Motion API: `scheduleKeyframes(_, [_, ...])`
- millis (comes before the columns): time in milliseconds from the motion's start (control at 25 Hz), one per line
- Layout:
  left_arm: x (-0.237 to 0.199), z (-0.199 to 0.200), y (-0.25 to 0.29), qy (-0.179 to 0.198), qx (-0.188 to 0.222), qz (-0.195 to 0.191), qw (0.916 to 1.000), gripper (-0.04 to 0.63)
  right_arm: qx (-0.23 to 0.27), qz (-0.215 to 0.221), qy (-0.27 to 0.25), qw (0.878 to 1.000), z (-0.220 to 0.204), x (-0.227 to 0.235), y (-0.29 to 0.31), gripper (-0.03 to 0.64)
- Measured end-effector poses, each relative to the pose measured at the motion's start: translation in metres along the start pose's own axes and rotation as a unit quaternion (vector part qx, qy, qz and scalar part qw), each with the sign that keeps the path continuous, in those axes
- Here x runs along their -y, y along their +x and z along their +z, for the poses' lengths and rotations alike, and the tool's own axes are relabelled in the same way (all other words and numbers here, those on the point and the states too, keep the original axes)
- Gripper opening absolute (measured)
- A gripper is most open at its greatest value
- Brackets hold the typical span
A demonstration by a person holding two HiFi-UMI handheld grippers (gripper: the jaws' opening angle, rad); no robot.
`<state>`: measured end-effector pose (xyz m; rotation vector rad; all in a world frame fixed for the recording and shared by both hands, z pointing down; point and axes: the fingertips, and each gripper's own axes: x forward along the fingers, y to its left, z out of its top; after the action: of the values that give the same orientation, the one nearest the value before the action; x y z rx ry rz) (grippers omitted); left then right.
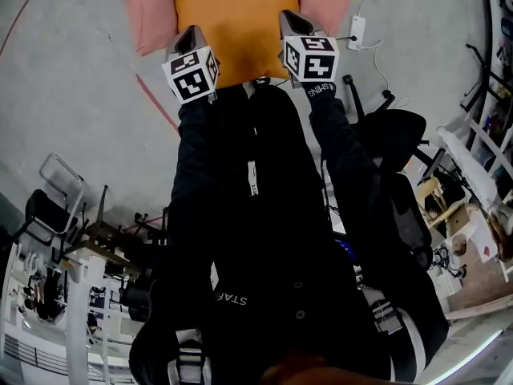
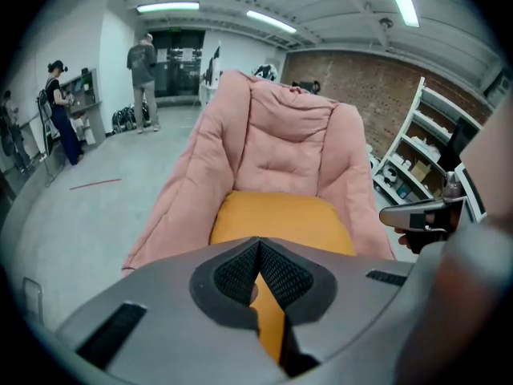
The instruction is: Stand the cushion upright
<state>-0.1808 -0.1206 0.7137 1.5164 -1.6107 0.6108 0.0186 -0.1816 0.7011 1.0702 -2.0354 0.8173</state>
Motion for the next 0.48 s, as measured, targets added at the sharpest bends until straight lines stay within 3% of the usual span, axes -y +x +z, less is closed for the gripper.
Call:
scheduleKeyframes(80, [-0.006,-0.013,0.021,-0.003,-0.013,0.002,0.9999,0.0,-0.014,-0.003,0.001,1.0,-0.012,0.006,0.02,0.017])
scheduleKeyframes(200, [-0.011,-0.028,0.047,-0.006,-0.028,-0.001,0.9996,0.019,-0.033,-0.009,0.007,0.999,-0.029,0.018,0.042,0.132])
scheduleKeyframes(360, [-0.017,-0.048,0.077,-0.004,-0.052,-0.004,0.9986,0.154,-0.053,-0.024,0.018,0.998,-0.05,0.034,0.064,0.225])
scheduleKeyframes(480, [-0.022,-0.06,0.097,-0.003,-0.077,-0.005,0.997,0.206,-0.075,-0.028,0.018,0.997,-0.066,0.041,0.081,0.272])
